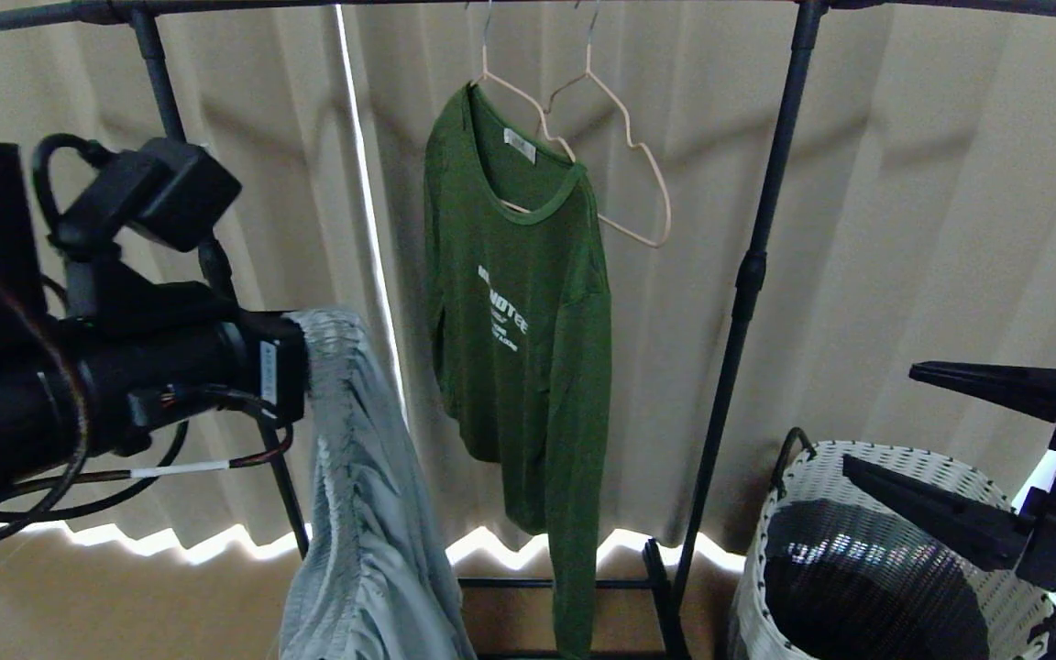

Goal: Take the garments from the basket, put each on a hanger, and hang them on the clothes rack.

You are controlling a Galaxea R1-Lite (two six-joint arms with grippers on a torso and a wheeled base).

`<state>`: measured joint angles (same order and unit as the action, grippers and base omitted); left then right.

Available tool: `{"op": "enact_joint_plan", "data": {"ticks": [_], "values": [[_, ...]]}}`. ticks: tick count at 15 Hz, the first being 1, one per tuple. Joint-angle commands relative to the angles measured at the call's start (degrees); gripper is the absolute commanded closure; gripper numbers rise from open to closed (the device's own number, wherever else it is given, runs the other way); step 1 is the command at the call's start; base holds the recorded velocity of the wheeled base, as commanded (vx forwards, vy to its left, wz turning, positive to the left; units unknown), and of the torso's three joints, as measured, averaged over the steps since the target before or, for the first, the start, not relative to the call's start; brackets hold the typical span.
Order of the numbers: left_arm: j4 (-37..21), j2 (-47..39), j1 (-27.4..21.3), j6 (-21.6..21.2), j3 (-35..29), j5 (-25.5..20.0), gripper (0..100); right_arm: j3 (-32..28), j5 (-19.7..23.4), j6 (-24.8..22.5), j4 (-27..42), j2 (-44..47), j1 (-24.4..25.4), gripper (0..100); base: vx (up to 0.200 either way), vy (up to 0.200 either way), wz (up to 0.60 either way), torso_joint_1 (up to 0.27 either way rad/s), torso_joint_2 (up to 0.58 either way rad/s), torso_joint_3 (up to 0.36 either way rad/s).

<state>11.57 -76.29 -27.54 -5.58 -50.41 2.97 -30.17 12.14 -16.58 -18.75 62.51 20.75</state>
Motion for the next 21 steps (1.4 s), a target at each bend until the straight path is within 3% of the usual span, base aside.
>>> {"op": "enact_joint_plan", "data": {"ticks": [1,5,8,12,15,18,21], "values": [[-0.41,10.55,6.53,-0.31,4.88,0.01,100,5.56,-4.93,-5.75,-0.41,-1.52,-2.20,0,0.000,0.000,0.00,0.000,0.00,0.000],[-8.58,19.07,18.40,-2.15,9.10,-0.43,100,15.14,-7.04,-3.37,-6.30,-6.18,-5.63,0,0.000,0.000,0.00,0.000,0.00,0.000],[-13.94,26.98,25.34,2.07,11.21,-0.51,100,20.86,-7.04,-3.02,-12.10,-8.37,-6.95,0,0.000,0.000,0.00,0.000,0.00,0.000],[-14.12,39.73,26.13,2.77,19.29,-0.69,100,21.38,-7.04,0.93,-12.28,-9.34,-6.95,0,0.000,0.000,0.00,0.000,0.00,0.000],[-14.29,44.30,26.40,1.98,24.22,-0.34,100,21.73,-7.57,4.45,-11.75,-10.57,-7.83,0,0.000,0.000,0.00,0.000,0.00,0.000],[-14.03,43.68,26.40,-1.80,24.57,-0.34,100,21.91,-10.38,4.01,-11.57,-10.48,-16.79,0,0.000,0.000,0.00,0.000,0.00,0.000],[-13.94,42.19,28.77,-1.89,24.39,-0.16,100,22.17,-10.21,4.01,-11.49,-10.31,-18.64,0,0.000,0.000,0.00,0.000,0.00,0.000]]}}
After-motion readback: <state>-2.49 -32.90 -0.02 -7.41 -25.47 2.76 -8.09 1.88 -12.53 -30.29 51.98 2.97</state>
